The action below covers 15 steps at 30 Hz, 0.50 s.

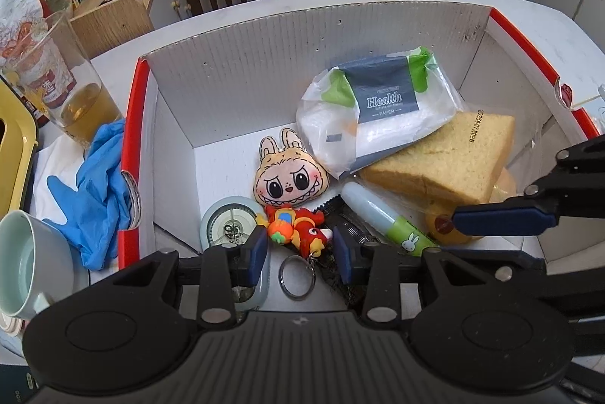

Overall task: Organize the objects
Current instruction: 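Open both tools to release the keychain and glue stick into the box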

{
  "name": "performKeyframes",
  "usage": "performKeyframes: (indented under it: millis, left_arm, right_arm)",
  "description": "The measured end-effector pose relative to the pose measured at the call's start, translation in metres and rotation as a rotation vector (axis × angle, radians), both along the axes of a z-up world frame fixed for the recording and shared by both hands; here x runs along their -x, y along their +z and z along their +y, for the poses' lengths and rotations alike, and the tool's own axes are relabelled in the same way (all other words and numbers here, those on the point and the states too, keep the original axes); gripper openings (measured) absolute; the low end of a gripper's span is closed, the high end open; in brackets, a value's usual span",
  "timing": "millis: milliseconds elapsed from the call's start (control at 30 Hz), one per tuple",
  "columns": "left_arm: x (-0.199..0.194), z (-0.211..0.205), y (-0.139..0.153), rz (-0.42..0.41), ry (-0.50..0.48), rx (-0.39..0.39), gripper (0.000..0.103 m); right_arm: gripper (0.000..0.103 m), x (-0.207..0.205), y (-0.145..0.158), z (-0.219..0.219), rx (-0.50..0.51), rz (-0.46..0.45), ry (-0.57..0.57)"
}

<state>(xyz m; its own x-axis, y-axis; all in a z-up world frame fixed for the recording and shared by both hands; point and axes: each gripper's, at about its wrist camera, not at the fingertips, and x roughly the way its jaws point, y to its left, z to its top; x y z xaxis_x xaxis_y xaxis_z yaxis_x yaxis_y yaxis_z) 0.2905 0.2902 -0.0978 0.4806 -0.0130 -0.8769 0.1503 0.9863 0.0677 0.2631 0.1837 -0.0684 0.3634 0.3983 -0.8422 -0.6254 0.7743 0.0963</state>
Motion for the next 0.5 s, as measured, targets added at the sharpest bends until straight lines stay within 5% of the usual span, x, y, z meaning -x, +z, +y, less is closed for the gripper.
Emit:
performKeyframes:
  millis: [500]
  left_arm:
    - [0.019, -0.011, 0.020, -0.085, 0.013, -0.028, 0.050]
  right_arm:
    - [0.026, 0.018, 0.030, -0.020, -0.037, -0.034, -0.009]
